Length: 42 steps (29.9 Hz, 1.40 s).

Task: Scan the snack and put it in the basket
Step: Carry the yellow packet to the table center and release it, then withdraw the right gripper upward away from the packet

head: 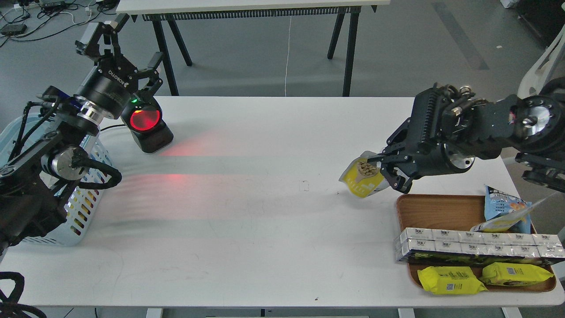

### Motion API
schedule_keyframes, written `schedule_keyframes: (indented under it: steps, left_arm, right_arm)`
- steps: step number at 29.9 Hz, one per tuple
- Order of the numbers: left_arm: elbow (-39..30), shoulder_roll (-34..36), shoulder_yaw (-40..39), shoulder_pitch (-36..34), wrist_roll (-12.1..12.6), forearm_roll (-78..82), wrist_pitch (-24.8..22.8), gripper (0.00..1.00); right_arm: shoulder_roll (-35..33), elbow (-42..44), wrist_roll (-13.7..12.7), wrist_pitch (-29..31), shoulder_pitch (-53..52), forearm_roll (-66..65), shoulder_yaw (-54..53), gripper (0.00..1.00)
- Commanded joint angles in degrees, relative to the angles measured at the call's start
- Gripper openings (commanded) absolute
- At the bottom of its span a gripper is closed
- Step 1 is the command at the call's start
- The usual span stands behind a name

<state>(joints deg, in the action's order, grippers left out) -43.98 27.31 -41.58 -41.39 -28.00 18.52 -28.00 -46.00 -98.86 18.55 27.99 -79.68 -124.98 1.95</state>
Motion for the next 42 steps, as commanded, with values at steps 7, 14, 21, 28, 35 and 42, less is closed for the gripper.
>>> schedule_keyframes:
  steps: [7, 14, 21, 28, 35, 42]
  left_arm:
    - [0.0, -0.3, -0.1, 0.0, 0.0, -0.1, 0.0, 1.00]
    - [0.1, -0.3, -0.1, 0.0, 0.0, -0.1, 0.0, 1.00]
    - [0.7, -0.2, -0.1, -0.1, 0.0, -0.1, 0.0, 1.00]
    - [0.7, -1.5, -0.9, -0.5, 0.0, -0.2, 0.0, 1.00]
    - [0.7, -1.6, -0.9, -0.9, 0.0, -0.5, 0.0, 1.00]
    - [-0.1, -1.6, -2.7, -1.3, 0.0, -0.6, 0.0, 1.00]
  right_arm:
    - [18.8, 6.4, 0.0, 0.0, -2.3, 0.0, 0.1, 0.00]
    - [31.1, 16.1, -0.5, 0.0, -1.8, 0.0, 0.5, 0.00]
    - [39.0, 21.3, -0.8, 0.0, -1.4, 0.0, 0.4, 0.01]
    - [39.7, 21.7, -1.0, 0.0, -0.7, 0.0, -0.1, 0.94]
    - [39.7, 24.5, -1.0, 0.0, -0.8, 0.0, -9.0, 1.00]
    - [35.6, 37.3, -2.6, 0.0, -0.9, 14.7, -22.9, 1.00]
